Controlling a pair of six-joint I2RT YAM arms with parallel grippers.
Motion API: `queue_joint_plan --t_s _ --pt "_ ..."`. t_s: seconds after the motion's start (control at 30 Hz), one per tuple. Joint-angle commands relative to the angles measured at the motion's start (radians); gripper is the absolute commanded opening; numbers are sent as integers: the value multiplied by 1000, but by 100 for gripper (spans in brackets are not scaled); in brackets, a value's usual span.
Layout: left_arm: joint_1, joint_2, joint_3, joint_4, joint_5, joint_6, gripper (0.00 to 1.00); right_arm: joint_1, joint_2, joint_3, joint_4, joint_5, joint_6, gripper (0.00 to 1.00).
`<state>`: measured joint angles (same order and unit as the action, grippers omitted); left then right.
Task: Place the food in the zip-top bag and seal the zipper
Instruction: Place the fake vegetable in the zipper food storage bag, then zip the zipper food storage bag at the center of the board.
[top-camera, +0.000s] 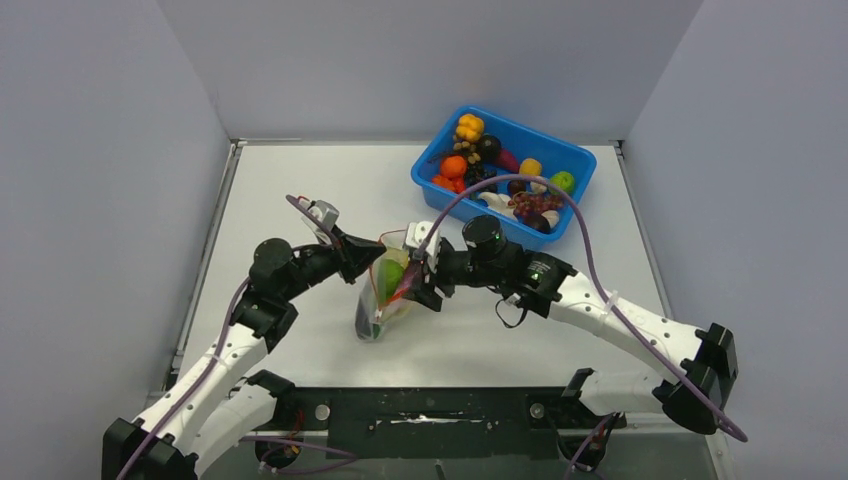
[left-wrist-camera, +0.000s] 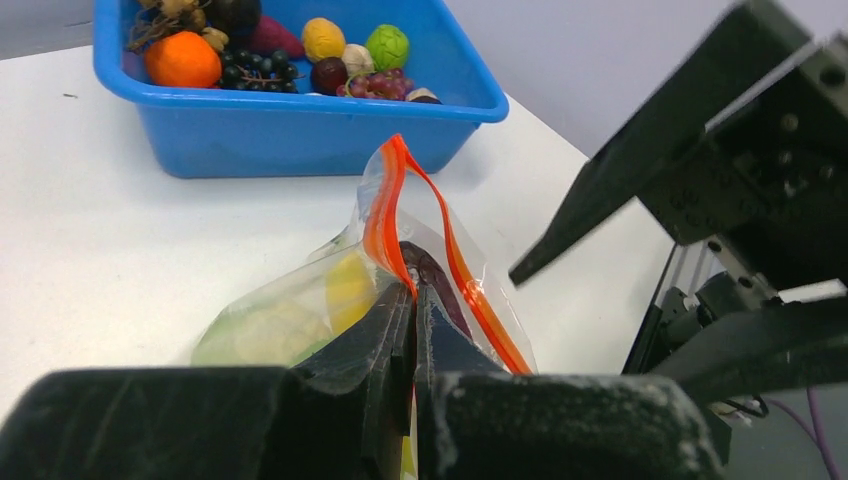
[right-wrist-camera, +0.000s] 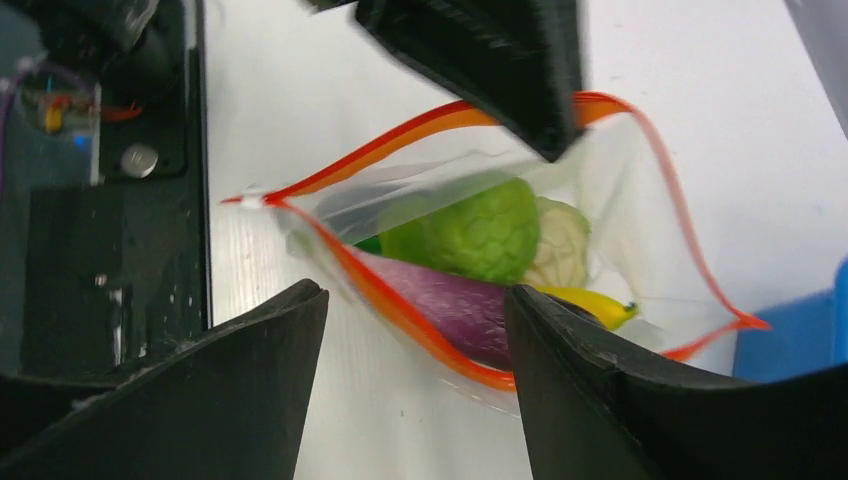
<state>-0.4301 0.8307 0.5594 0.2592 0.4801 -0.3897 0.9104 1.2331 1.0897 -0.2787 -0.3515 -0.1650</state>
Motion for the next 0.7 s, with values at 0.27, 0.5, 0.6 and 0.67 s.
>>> queue_joint_plan --t_s 0.27,0.5,0.6,0.67 --pt "4 50 38 224 105 -44 0 69 -10 -95 101 -164 -327 64" --pt "4 71 28 252 105 -69 0 87 65 -63 123 -163 -346 56" --pt "4 83 35 245 106 -79 0 94 72 -50 130 -153 -343 31" --pt "5 77 40 229 102 -78 0 94 59 -59 158 -141 -326 15"
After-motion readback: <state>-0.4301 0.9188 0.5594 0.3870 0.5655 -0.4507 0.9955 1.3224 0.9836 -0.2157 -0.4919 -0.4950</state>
